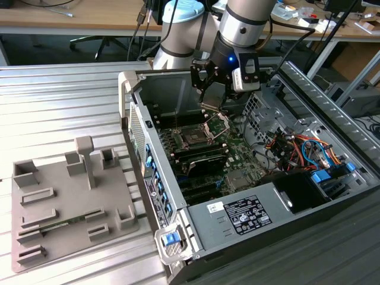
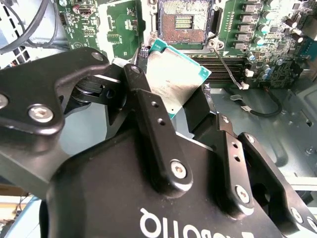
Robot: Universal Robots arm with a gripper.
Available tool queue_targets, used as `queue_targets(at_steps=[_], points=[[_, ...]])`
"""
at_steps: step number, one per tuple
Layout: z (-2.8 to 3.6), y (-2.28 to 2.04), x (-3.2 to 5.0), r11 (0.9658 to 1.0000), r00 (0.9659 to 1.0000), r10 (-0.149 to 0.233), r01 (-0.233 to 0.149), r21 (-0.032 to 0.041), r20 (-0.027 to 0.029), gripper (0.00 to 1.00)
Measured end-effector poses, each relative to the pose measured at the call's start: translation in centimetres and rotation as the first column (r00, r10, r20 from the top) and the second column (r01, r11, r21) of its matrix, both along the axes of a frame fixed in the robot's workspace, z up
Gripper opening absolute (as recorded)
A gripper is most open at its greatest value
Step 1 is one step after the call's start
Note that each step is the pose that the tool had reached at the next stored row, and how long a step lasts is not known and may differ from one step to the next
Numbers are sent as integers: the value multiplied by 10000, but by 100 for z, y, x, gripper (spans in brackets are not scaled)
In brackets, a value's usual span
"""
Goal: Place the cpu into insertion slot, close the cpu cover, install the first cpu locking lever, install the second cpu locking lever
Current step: 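Place the cpu into insertion slot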
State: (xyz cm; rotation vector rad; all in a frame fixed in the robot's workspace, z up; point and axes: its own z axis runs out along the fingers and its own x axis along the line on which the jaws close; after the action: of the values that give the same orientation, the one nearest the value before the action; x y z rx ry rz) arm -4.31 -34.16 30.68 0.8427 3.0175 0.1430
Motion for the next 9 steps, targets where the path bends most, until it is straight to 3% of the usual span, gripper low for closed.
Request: queue_targets(at_steps=[9], points=[[-1,0,0,9994,9994,-337,337,0,0,55]])
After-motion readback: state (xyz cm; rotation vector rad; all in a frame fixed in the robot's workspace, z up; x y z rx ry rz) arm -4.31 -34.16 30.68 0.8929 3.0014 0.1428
